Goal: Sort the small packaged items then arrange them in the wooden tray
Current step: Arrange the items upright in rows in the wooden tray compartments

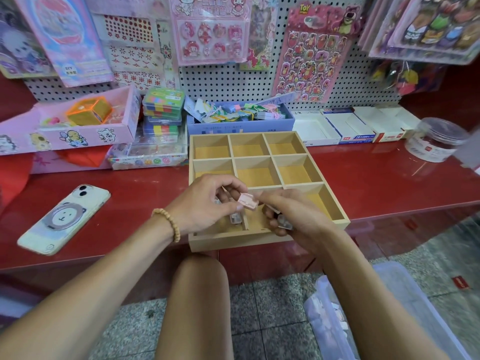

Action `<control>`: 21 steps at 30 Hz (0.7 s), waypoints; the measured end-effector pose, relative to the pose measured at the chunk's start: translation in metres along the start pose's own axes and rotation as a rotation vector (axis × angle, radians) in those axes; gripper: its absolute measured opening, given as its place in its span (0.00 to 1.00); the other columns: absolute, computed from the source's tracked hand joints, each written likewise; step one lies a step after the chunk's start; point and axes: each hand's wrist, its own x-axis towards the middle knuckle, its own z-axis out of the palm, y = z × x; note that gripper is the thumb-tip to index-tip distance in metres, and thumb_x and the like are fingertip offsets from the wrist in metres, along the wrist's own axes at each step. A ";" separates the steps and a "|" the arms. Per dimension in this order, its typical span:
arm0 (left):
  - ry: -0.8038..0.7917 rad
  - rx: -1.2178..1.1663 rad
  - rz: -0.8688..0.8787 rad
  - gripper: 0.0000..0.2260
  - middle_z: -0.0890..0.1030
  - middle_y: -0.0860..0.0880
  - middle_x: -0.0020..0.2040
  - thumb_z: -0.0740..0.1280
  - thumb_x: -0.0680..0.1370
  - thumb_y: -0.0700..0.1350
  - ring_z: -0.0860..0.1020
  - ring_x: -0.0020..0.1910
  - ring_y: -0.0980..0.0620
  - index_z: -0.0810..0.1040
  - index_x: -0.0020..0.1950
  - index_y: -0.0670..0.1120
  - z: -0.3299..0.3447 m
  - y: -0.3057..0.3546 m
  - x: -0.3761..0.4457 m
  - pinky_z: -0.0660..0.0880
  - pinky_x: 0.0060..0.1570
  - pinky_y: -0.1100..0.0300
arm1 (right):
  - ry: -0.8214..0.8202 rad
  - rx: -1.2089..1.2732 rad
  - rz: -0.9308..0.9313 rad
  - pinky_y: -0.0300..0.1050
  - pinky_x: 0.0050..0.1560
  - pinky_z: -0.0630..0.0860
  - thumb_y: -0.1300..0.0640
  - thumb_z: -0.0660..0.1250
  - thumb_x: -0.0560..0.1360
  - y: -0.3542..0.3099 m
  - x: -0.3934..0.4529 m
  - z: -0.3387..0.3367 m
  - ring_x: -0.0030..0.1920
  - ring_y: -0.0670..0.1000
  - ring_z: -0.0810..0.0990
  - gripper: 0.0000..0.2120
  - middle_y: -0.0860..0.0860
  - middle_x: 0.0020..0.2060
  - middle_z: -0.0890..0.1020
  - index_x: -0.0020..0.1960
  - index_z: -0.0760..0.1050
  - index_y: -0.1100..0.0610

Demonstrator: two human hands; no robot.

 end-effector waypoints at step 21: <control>-0.077 0.642 -0.080 0.17 0.77 0.53 0.57 0.71 0.75 0.49 0.76 0.55 0.53 0.77 0.64 0.52 -0.004 -0.023 -0.009 0.73 0.56 0.58 | 0.273 0.203 -0.055 0.41 0.25 0.63 0.62 0.58 0.83 0.009 -0.001 0.009 0.28 0.48 0.71 0.07 0.54 0.42 0.83 0.55 0.75 0.59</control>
